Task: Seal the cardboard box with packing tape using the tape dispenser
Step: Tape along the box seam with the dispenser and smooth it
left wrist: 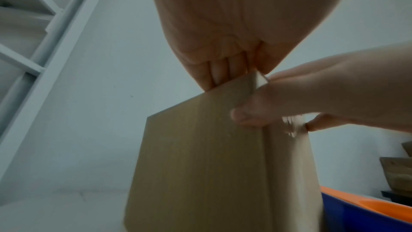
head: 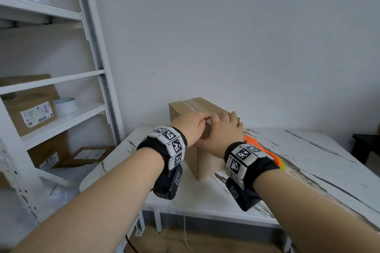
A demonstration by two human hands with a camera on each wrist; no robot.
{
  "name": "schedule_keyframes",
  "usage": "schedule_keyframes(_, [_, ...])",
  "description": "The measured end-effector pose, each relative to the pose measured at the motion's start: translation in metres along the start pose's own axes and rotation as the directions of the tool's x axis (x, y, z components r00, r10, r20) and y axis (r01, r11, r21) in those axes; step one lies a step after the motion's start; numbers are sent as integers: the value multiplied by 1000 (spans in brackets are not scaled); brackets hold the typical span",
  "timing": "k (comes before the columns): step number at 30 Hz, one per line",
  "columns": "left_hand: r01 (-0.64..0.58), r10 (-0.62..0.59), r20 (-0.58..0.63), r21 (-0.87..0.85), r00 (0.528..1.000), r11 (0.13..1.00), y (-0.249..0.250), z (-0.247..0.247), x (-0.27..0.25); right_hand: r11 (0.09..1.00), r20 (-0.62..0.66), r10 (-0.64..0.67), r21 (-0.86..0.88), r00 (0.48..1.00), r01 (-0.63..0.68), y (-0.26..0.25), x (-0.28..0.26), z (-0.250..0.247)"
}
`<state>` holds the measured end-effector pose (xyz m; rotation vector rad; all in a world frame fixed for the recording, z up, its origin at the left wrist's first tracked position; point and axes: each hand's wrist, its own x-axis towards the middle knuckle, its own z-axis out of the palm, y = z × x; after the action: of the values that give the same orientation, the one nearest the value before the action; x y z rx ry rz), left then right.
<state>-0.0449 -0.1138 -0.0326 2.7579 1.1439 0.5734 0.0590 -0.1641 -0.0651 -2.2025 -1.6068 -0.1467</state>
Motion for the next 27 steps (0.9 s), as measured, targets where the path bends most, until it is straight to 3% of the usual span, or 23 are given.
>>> schedule_keyframes(5, [50, -55, 83, 68, 995, 996, -17, 1, 2, 959, 65, -191, 224, 979, 172, 19, 2, -12])
schedule_keyframes(8, [67, -80, 122, 101, 989, 993, -26, -1, 7, 937, 72, -234, 281, 969, 206, 24, 1, -17])
schedule_keyframes(12, [78, -94, 142, 117, 985, 990, -45, 1, 19, 931, 123, -235, 313, 964, 187, 28, 3, -17])
schedule_keyframes(19, [210, -227, 140, 125, 964, 970, -80, -5, 35, 896, 102, -254, 399, 962, 194, 42, 12, -14])
schedule_keyframes(22, [314, -330, 86, 163, 940, 935, -100, -10, 35, 888, 94, -251, 419, 963, 190, 42, 17, -12])
schedule_keyframes(27, [388, -397, 22, 168, 917, 906, -103, -4, 43, 878, 78, -234, 446, 969, 176, 41, 21, -6])
